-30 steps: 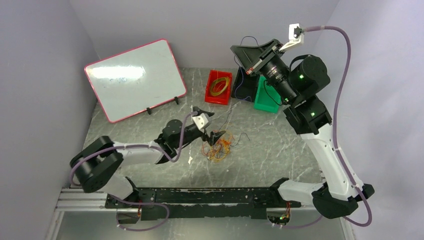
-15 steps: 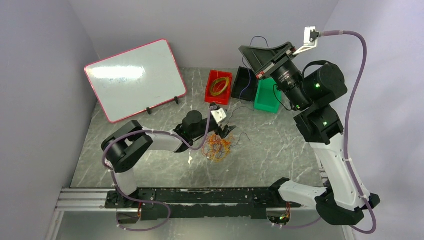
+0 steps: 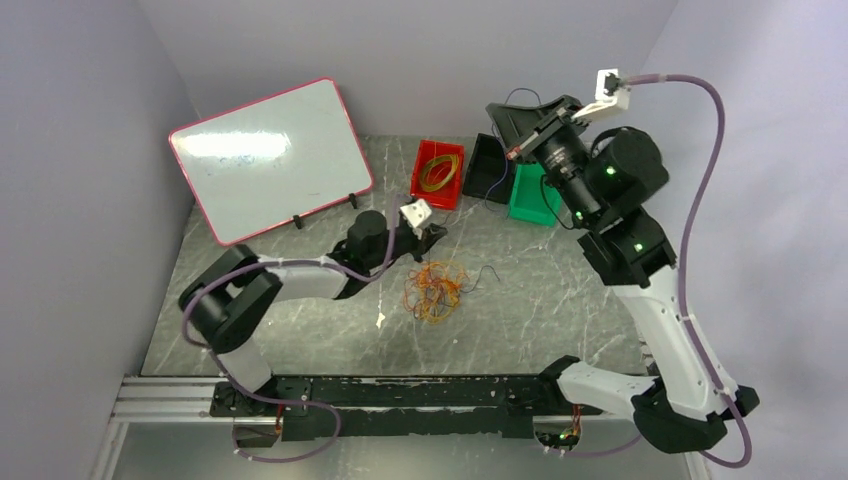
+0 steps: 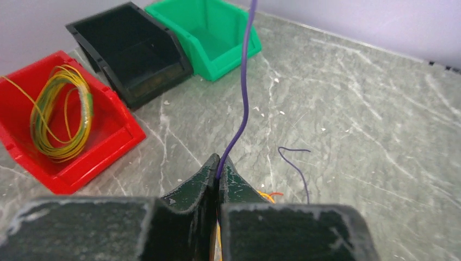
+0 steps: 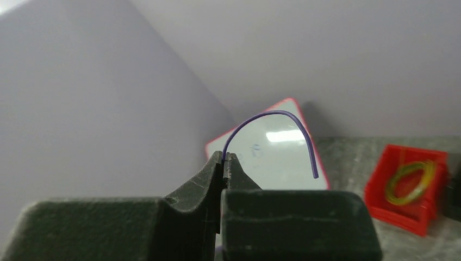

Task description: Untangle the cables

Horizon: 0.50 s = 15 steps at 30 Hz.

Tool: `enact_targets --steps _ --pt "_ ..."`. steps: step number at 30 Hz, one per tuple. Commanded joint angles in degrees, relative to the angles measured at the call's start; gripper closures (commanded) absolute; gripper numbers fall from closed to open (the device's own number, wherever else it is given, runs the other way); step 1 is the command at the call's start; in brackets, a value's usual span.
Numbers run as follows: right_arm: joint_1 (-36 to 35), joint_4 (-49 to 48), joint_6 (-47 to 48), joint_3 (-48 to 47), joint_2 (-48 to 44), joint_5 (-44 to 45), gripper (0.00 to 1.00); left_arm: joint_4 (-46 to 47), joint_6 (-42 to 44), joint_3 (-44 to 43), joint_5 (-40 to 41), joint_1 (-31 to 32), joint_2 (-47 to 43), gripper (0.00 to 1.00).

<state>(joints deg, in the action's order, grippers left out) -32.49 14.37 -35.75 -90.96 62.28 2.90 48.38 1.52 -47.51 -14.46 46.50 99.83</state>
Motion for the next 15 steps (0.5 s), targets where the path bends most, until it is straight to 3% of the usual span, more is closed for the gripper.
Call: enact_targets --steps 1,6,15 --pt "-0.05 2.55 5.77 1.78 4.23 8.44 0.96 0.62 -3.74 3.84 -4.02 -0.46 -8.67 0.93" --pt "1.82 1.08 7.9 2.3 13.41 7.16 0.83 -0.07 -5.63 7.74 -3.66 -0.45 -14.57 0.93" --pt "11.17 -6.87 7.51 2.52 33.39 -7.7 0.81 1.04 -9.96 11.73 -5.57 0.52 -14.28 0.93"
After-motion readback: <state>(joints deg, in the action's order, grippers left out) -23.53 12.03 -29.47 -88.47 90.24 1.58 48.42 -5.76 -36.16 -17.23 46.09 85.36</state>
